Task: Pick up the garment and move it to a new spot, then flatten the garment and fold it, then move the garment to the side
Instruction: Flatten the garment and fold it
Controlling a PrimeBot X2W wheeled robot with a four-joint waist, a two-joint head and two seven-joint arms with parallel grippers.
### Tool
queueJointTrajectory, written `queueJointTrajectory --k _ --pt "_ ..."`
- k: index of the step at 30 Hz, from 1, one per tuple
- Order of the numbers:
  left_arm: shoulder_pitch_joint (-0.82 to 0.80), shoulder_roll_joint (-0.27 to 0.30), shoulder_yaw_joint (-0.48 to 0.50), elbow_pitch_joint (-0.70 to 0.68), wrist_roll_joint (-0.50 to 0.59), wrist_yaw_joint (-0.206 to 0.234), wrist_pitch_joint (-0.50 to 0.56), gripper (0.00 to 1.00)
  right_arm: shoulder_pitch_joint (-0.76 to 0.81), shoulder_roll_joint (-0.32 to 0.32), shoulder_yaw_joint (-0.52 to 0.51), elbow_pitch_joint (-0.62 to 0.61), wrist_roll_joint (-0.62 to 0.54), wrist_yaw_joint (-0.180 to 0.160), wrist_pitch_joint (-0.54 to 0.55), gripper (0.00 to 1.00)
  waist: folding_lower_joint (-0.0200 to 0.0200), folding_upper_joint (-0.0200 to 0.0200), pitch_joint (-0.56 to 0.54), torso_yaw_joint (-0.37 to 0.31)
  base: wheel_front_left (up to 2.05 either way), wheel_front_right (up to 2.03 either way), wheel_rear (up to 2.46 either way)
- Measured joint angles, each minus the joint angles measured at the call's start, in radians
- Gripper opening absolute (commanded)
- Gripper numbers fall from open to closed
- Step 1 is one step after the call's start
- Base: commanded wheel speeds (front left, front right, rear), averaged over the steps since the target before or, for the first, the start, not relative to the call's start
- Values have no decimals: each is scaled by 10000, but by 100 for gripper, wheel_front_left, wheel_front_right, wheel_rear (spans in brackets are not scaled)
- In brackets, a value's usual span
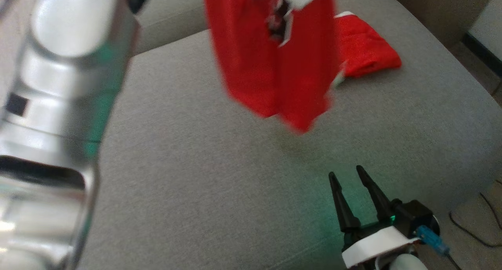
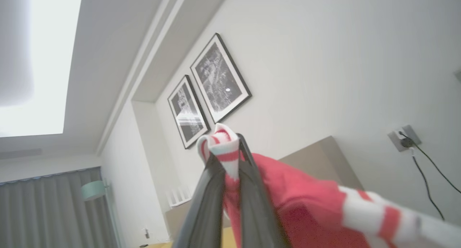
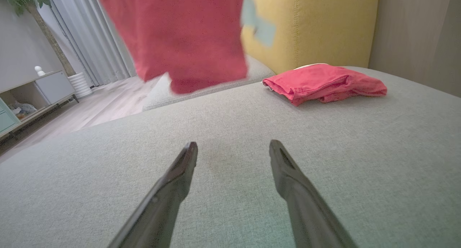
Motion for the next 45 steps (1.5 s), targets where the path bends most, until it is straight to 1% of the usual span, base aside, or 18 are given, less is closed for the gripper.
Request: queueJointTrajectory --k 2,5,8,11,12,13,15,17,20,22,25,26,29,32,38,41,45 --pt "-221 224 276 194 -205 -2 52 0 77 0 -121 0 -10 0 0 100 1 0 -107 175 0 0 0" --pt "390 869 594 504 -556 0 407 0 77 2 -286 -56 -82 0 0 100 0 0 -220 534 0 0 0" --pt "2034 1423 725 890 -1053 -4 986 0 85 2 -360 -67 -236 0 0 100 2 0 -260 941 0 0 0" --pt "4337 1741 474 1319 -1678 -52 1628 0 89 2 -445 -130 -236 0 0 100 1 0 -174 1331 0 0 0" --pt "5059 1827 353 1473 -1802 -61 1735 34 85 2 -468 -146 -242 0 0 100 2 0 -104 1440 0 0 0" --pt "5710 1921 263 1597 -1852 -61 1724 100 75 4 -470 -161 -270 0 0 100 2 0 -9 1527 0 0 0" --pt "6604 2096 228 1883 -1862 6 1517 100 49 4 -468 -184 -324 0 0 100 3 0 214 1658 0 0 0" --pt "7019 2311 366 2002 -1858 412 988 100 20 6 -481 -221 -324 0 0 100 4 0 430 1758 0 0 0" --pt "7144 2500 571 1877 -1831 932 385 100 16 8 -522 -245 -324 0 0 100 4 0 607 1933 0 0 0" --pt "7364 2502 558 1498 -1601 1312 194 100 21 10 -522 -232 -324 0 0 100 4 0 633 2055 0 0 0" --pt "8129 2406 441 752 -1216 1864 96 100 29 8 -529 -205 -324 0 0 100 3 0 591 2197 0 0 0" --pt "8745 2201 261 180 -997 2029 86 100 32 4 -531 -203 -324 0 0 100 2 0 587 2286 0 0 0" --pt "9275 1768 -337 -370 -604 2073 71 100 25 -2 -497 -209 -324 0 0 100 2 0 696 2368 0 0 0" --pt "9276 1356 -913 -374 -330 1887 71 100 -12 -36 -435 -222 -322 0 0 100 2 0 881 2391 0 0 0" --pt "8431 832 -1519 662 6 1523 71 100 -397 -125 -378 -267 -320 0 0 100 3 0 1344 2222 0 0 0" --pt "7756 673 -1567 1275 136 1467 69 100 -473 -150 -426 -316 -320 0 0 100 3 0 1615 2092 0 0 0" --pt "7110 621 -1580 2303 136 1465 130 100 -503 -151 -466 -357 -320 0 0 100 3 0 1931 1890 0 0 0"
